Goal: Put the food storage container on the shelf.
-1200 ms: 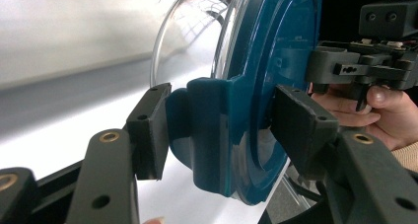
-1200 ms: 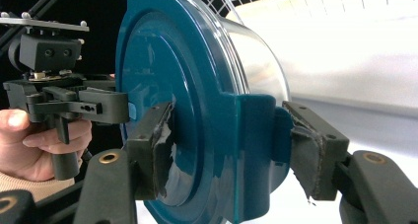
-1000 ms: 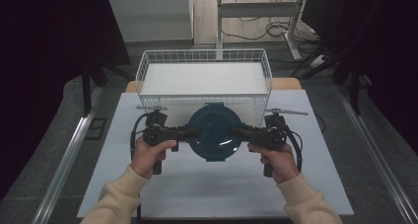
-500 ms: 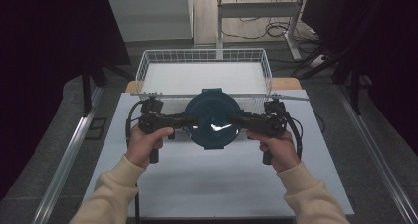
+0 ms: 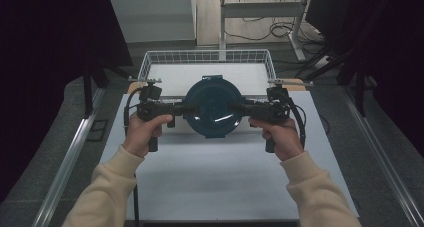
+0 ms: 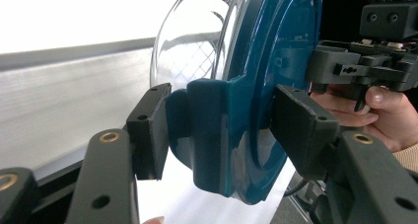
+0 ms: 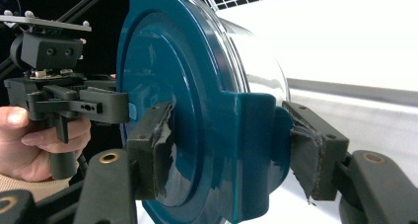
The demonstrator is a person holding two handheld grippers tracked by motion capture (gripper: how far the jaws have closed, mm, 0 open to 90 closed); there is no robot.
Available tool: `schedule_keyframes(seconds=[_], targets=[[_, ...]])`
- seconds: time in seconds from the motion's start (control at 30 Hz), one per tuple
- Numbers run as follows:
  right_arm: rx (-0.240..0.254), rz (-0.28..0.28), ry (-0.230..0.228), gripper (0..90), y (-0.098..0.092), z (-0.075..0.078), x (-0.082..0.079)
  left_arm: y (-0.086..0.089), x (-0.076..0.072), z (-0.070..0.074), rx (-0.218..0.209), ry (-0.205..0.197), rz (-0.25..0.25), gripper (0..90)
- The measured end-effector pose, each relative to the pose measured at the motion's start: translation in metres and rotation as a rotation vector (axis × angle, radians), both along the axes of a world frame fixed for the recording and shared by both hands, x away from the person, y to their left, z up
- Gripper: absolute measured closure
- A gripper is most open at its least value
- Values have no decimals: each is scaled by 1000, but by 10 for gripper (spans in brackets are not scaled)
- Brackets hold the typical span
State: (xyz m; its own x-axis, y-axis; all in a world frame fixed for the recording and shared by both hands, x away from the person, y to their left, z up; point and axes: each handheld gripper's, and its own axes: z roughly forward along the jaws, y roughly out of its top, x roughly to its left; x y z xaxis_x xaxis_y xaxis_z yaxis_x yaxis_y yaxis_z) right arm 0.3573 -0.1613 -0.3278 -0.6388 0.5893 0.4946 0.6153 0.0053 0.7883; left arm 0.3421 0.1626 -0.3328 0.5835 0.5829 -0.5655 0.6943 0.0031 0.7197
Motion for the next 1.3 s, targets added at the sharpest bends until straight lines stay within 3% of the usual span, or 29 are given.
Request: schedule_keyframes(seconds=[0.17,0.43,0.7,0.8,0.97,1.13,1.3], targets=[[6,4,2,392,1,6,7,1,8,9,10,-8,1,423],[-1,0,-9,394,6,25,30,7,33,24,-7,-11,0,423],[-4,3,9,394,16,36,64,18,66,32,-23,10,11,423],[9,-3,30,394,21,39,83,21,83,35,-26,22,26,423],[4,-13,46,394,23,36,96,24,98,29,-37,51,15,423],[2,-28,92,395,23,29,109,24,113,19,-45,88,21,422],[32,-56,153,395,23,24,120,26,124,15,-93,131,48,422]])
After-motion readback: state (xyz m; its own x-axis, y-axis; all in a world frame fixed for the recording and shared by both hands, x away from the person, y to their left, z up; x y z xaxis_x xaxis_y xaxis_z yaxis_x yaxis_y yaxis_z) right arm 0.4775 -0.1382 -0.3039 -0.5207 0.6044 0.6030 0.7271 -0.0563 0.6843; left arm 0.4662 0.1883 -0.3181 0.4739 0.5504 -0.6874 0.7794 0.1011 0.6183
